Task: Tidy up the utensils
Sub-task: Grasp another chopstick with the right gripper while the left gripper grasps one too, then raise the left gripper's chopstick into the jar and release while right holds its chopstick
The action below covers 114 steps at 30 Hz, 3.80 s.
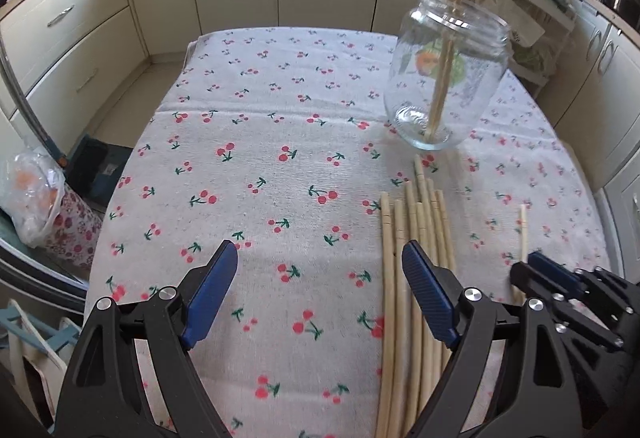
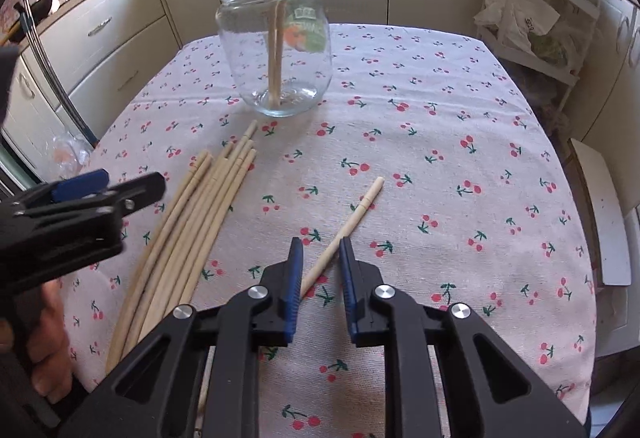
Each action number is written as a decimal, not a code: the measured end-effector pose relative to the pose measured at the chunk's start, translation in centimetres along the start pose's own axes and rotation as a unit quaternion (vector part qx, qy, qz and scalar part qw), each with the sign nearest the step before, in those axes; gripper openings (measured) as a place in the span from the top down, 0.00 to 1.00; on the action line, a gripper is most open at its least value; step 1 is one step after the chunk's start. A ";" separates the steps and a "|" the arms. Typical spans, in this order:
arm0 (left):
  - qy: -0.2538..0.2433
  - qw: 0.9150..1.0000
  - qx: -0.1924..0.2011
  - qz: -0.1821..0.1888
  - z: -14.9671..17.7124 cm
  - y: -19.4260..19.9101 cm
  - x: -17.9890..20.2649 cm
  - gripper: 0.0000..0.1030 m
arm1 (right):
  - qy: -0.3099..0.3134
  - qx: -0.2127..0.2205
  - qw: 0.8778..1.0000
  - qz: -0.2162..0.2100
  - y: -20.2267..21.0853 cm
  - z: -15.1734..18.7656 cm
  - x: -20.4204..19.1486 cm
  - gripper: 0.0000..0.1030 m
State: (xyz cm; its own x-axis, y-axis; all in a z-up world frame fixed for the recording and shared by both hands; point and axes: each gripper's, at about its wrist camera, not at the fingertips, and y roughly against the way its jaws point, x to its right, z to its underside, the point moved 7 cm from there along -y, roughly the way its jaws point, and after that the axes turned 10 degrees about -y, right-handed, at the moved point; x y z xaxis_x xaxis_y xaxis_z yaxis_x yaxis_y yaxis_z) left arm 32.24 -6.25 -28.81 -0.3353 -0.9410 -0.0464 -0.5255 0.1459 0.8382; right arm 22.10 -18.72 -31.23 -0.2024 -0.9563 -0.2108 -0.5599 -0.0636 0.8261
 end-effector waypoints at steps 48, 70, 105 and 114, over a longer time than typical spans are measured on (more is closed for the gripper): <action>-0.053 0.997 -0.017 0.047 -2.0 -1.9 0.7 0.93 | 0.010 -0.024 1.000 -0.002 -1.7 -1.8 -1.4 0.88; -0.025 0.996 0.069 0.050 -2.9 4.2 -0.2 0.95 | -0.108 0.027 0.988 -0.106 3.6 -3.1 0.0 0.95; -0.019 0.962 0.263 0.066 -11.1 18.9 2.6 0.95 | -0.178 0.200 0.935 -0.234 17.9 -8.9 -0.7 0.95; 0.042 0.945 0.306 0.105 -16.3 17.5 -0.3 0.95 | -0.195 0.205 0.930 -0.234 16.2 -10.3 0.5 0.95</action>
State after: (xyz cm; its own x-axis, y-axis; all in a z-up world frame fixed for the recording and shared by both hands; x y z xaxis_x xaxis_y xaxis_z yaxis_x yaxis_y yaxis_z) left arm 35.87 -8.37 -5.30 -0.4324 -0.8888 0.1521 -0.8164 0.4575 0.3524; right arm 21.19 -23.21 -12.56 -0.0907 -0.6706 -0.7363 -0.9035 -0.2556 0.3441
